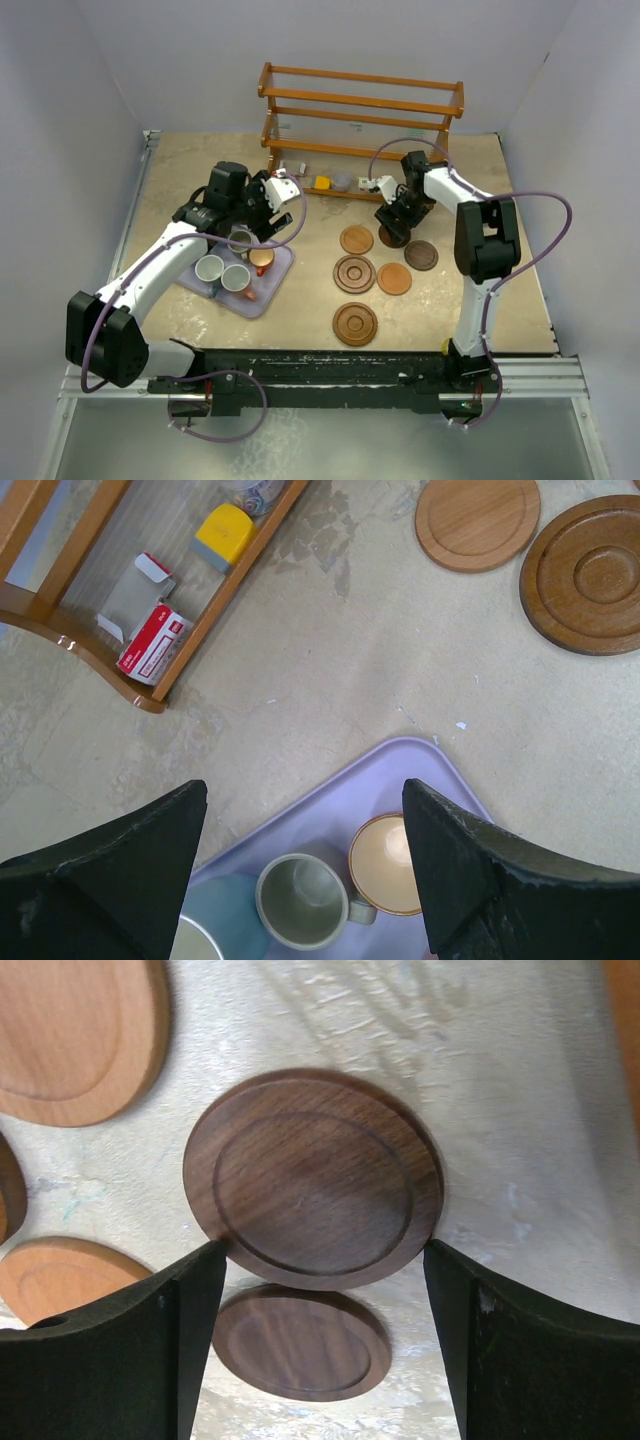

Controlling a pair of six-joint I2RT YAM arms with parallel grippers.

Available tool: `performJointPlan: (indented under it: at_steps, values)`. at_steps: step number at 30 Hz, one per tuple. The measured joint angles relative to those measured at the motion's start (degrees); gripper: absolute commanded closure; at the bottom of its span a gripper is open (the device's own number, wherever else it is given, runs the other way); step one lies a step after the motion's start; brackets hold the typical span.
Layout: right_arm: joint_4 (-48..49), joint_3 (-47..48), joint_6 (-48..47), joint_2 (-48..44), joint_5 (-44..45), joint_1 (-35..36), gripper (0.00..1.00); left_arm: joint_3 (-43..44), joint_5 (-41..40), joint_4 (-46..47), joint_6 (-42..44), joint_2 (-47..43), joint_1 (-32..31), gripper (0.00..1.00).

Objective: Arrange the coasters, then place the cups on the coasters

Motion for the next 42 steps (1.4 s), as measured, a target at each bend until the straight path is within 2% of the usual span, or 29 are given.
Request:
performJointPlan:
  at_steps: [9, 18, 25, 30, 34, 42]
  values:
    - [0.9, -6.1, -0.6, -4.1, 2.0, 2.1, 0.21, -0.3, 0.0, 0.0, 0.0, -0.7, 0.3, 0.24]
    - [2.0, -12.9, -1.2, -13.0, 3.7, 2.1, 0.12, -0.8, 0.0, 0.0, 0.0, -1.2, 0.3, 0.24]
    - [6.1, -25.2, -4.0, -25.9, 4.4, 3.2, 0.08, -0.9, 0.0, 0.0, 0.0, -1.2, 0.3, 0.24]
    - [8.9, -35.2, -5.9, -31.8, 4.7, 7.9, 0.07, -1.0, 0.0, 0.0, 0.1, -1.3, 0.3, 0.24]
    - [9.8, -38.0, -6.6, -32.8, 5.2, 10.8, 0.07, -1.0, 0.0, 0.0, 0.1, -1.3, 0.3, 0.24]
    - [13.4, -38.7, -6.8, -30.6, 6.8, 11.9, 0.07, -1.6, 0.0, 0.1, 0.1, -1.3, 0.3, 0.24]
